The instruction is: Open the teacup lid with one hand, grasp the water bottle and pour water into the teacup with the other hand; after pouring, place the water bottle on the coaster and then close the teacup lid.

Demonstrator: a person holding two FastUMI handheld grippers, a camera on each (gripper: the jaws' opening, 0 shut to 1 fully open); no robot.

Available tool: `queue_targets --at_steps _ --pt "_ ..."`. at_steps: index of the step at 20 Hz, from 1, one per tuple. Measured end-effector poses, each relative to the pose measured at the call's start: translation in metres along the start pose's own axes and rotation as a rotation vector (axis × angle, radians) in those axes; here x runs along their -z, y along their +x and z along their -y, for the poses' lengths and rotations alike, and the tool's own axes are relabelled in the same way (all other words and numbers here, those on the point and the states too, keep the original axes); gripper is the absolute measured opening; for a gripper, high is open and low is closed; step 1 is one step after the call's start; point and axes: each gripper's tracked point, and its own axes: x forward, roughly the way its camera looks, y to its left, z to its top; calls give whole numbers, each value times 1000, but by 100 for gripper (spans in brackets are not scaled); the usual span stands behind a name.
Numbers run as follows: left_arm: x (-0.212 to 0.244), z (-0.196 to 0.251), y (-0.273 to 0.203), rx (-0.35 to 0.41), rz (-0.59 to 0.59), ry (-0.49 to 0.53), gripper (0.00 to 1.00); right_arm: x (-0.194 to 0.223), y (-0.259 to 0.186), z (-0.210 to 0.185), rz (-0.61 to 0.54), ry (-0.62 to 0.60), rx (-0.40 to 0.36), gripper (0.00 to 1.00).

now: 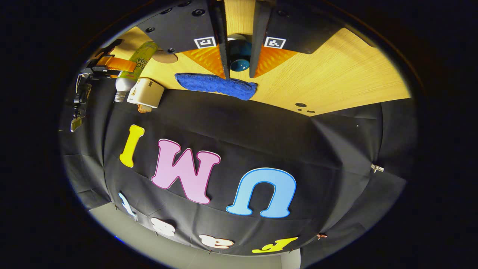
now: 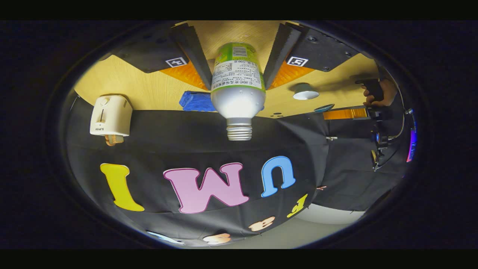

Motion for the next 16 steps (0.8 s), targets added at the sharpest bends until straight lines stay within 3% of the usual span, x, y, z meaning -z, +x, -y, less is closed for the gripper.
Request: queue_targets --at_steps 4,12,13,15,16 --pt "1 5 3 9 -7 10 33 -4 -1 -2 12 -1 -9 83" --pt "26 14 17 14 -71 62 36 -11 -22 -8 32 22 -34 86" --pt "30 14 19 9 -84 73 36 -10 -26 -10 31 26 -43 90" --pt "34 14 22 4 -96 90 33 -9 -34 -9 32 42 -48 86" --pt "34 14 24 3 -97 95 33 -7 -39 -7 31 50 -48 90"
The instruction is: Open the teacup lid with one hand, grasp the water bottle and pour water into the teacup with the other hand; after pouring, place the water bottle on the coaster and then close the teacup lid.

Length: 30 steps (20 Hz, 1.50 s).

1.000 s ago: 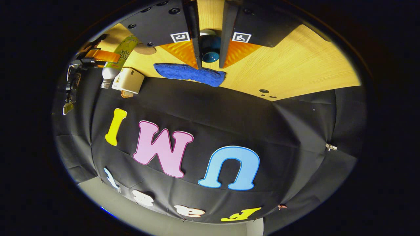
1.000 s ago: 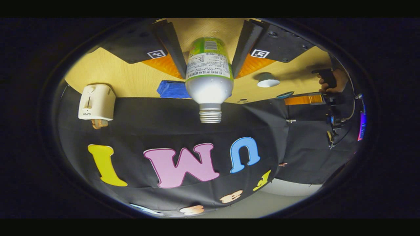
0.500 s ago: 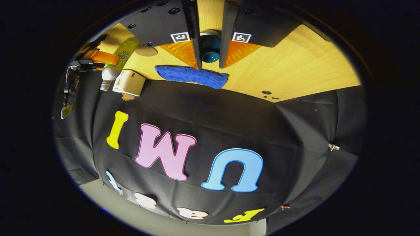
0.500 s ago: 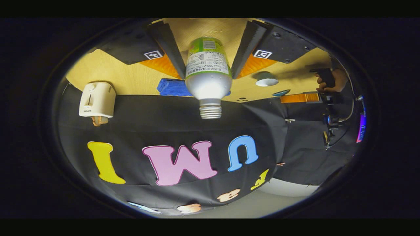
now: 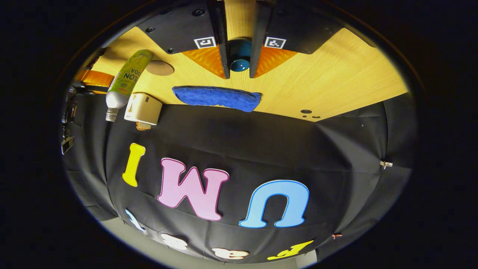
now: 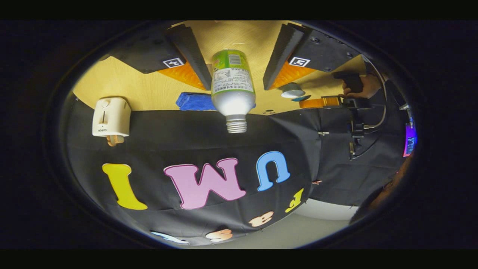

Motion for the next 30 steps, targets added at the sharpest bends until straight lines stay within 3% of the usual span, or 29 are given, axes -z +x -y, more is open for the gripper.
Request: queue_targets --at_steps 2,6,7,8,18,26,28,30 --pt "4 2 5 -1 -7 17 33 3 -8 7 -4 8 13 86" --pt "11 -1 15 -26 -38 70 33 4 -25 21 0 18 48 86" --pt "15 0 16 -28 -47 81 33 2 -27 24 5 21 55 91" --pt "16 1 18 -31 -53 91 33 3 -29 27 7 23 62 86" --pt "22 6 29 -76 -80 230 31 3 -36 40 15 24 73 87" --pt "22 6 25 -101 -60 233 51 1 -42 48 25 19 94 88" --pt "20 10 20 -78 -49 207 58 1 -43 47 26 -3 100 88" --pt "21 17 15 -57 -45 196 74 0 -43 44 30 -19 102 87"
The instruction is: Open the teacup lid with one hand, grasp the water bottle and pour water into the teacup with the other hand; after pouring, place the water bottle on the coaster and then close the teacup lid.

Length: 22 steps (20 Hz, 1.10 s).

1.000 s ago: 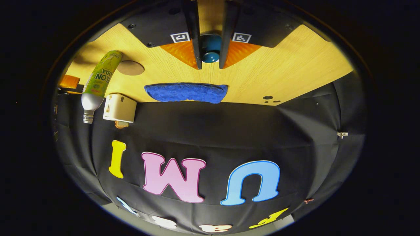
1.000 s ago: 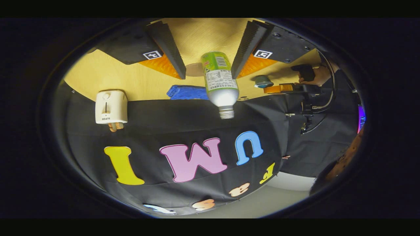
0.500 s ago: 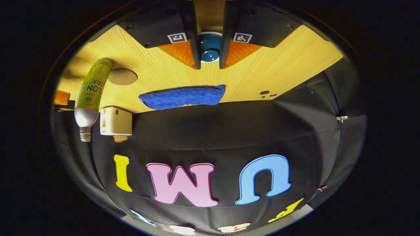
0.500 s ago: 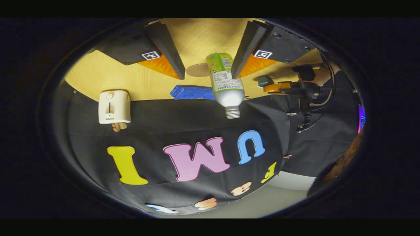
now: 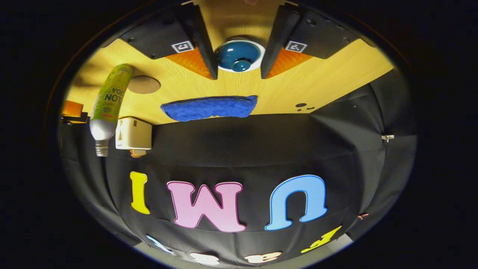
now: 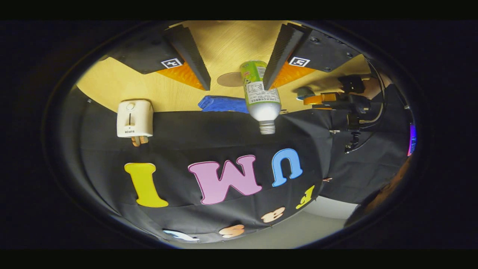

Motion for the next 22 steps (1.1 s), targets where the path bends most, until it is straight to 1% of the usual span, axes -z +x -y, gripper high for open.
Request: queue_targets --at_steps 1,3,4,6,8,9,10,11,14,16,19,22 --pt "1 1 -4 4 4 -1 83 0 0 -2 0 -9 1 87" --pt "0 4 -10 10 13 1 87 3 0 -5 -6 -38 11 87" --pt "-1 6 -13 18 20 2 87 5 1 -6 -13 -52 17 88" --pt "-3 13 -22 34 40 -2 88 5 0 -9 -10 -41 25 87" --pt "-8 13 -29 25 76 -4 88 6 2 -16 -9 -47 33 87" --pt "-12 11 -32 10 100 -8 88 5 1 -13 -6 -76 59 87" --pt "-14 9 -34 6 123 -26 89 5 1 -12 -5 -61 73 88" --pt "-14 9 -36 17 130 -57 90 5 1 -13 -2 -75 96 88" --pt "-14 14 -35 23 132 -49 92 6 5 -15 -1 -74 145 88" --pt "-14 12 -37 21 132 -50 92 7 7 -19 0 -70 152 88" --pt "-15 5 -37 -12 129 -52 91 6 7 -19 1 -70 152 88" --pt "-14 5 -38 -16 129 -52 92 6 7 -18 1 -70 152 88"
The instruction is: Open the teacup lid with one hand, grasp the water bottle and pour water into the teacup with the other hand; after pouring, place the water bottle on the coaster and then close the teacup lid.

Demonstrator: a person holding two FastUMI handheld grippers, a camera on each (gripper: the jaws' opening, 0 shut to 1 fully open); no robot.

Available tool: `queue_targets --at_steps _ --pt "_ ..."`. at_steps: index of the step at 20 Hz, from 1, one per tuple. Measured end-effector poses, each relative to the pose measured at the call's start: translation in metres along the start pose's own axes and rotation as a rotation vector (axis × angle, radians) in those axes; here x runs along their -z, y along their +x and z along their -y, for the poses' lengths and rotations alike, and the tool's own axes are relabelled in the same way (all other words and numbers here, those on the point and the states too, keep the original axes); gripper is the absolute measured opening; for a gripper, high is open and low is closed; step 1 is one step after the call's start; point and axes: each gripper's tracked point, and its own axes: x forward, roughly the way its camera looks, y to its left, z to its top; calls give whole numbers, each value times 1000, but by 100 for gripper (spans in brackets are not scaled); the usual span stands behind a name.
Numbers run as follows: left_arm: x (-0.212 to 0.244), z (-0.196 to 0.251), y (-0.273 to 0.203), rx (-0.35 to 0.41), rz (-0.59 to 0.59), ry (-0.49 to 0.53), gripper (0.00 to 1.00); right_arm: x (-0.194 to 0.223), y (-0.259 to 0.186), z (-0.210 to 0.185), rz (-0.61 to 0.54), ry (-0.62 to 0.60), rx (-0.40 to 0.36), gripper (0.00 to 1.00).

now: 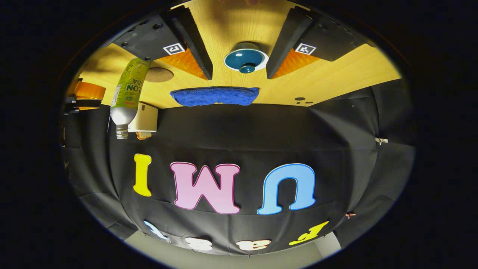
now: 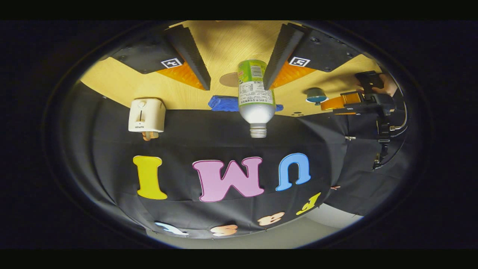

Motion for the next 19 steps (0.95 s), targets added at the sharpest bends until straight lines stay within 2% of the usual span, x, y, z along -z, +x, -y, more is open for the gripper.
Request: queue_targets --at_steps 19 --pt "-2 -1 -1 1 -2 1 91 0 0 1 -1 0 -2 88"
